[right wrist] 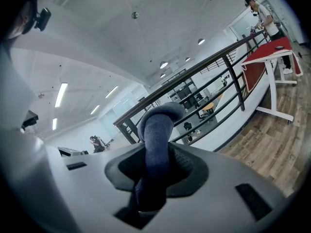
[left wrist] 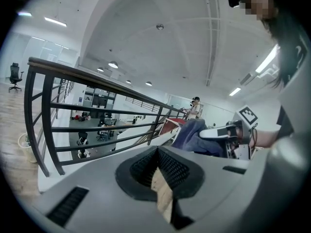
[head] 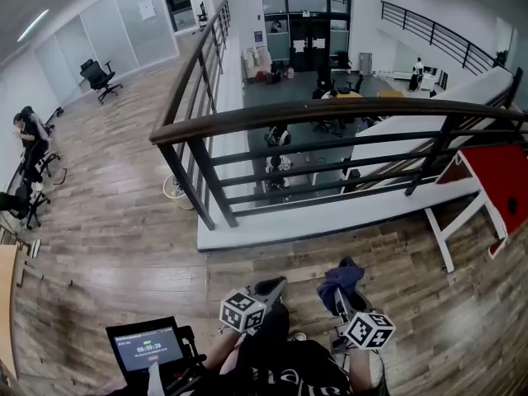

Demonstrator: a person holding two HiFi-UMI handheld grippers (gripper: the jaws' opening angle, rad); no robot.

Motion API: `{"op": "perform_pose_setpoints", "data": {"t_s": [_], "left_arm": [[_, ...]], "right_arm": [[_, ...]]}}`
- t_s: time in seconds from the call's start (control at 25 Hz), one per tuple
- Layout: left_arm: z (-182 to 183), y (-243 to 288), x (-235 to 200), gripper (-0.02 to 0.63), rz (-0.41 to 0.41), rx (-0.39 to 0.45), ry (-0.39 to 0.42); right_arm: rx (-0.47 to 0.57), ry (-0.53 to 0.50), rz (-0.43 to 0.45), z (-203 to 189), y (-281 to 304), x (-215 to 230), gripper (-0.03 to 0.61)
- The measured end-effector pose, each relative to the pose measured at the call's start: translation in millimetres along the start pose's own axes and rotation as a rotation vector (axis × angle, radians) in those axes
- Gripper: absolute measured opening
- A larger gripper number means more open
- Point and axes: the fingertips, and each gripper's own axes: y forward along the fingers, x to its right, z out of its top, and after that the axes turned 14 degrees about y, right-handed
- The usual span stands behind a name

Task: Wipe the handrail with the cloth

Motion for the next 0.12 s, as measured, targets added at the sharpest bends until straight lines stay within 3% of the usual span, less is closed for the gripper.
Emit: {"op": "perform_pose_setpoints", "data": {"t_s": [0.12], "left_arm": [[-7.2, 0.1, 1.6, 0.002, 0.001, -0.008, -0.002]], "right_arm": [[-0.004, 0.006, -0.004, -3.3, -1.3, 4.7, 0.104]]}}
